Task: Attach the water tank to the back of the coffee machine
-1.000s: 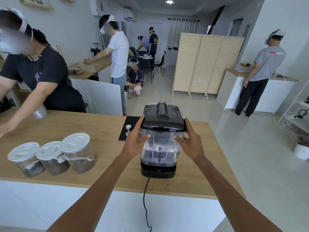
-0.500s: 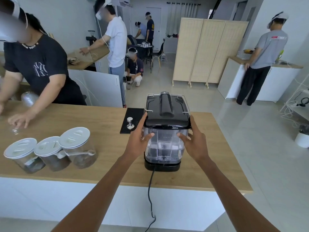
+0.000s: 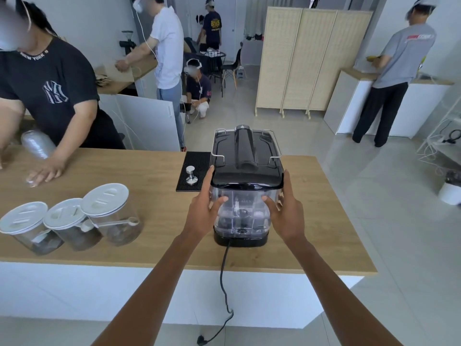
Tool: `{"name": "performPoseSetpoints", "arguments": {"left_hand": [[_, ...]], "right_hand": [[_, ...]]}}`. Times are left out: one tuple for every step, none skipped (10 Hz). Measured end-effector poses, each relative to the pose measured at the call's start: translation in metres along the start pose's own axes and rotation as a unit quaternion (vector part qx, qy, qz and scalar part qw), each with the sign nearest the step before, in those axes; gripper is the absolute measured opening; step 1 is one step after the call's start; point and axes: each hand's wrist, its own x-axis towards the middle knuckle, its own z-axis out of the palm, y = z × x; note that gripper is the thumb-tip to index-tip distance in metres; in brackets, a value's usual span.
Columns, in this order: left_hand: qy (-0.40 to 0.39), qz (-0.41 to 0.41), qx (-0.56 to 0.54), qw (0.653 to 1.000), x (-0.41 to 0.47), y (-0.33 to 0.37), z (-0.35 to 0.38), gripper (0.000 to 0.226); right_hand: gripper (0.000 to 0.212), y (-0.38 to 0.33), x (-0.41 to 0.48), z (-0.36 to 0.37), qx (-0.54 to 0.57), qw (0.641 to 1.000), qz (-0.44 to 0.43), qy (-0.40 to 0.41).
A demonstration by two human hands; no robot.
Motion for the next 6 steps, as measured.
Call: {"name": "performPoseSetpoints", "arguments": {"left_hand": [[-0.001, -0.016, 0.014, 1.0, -0.001, -0.002, 0.002, 0.079], [-0.014, -0.025, 0.013, 1.0, -0.003, -0.001, 0.005, 0.08], [-0.018, -0.024, 0.025, 0.999, -0.004, 0.0, 0.004, 0.082], [-0.032, -0.024, 0.046, 0.998, -0.003, -0.007, 0.001, 0.084], [-0.034, -0.015, 0.086, 0.996, -0.007, -0.004, -0.002, 0.086], [-0.075, -0.022, 0.17, 0.982, -0.015, -0.03, 0.0, 0.087]], "right_hand": [[0.087, 0.001, -0.001, -0.003, -0.021, 1.0, -0.003, -0.008], [0.085, -0.001, -0.005, -0.004, -0.045, 0.999, 0.01, -0.003], [0.086, -0.002, -0.009, -0.004, -0.057, 0.998, 0.009, 0.006], [0.085, 0.0, -0.011, -0.005, -0.077, 0.997, 0.006, 0.012], [0.084, 0.001, -0.013, -0.009, -0.104, 0.994, 0.001, 0.016], [0.082, 0.011, -0.015, -0.007, -0.125, 0.992, 0.006, 0.01]]}}
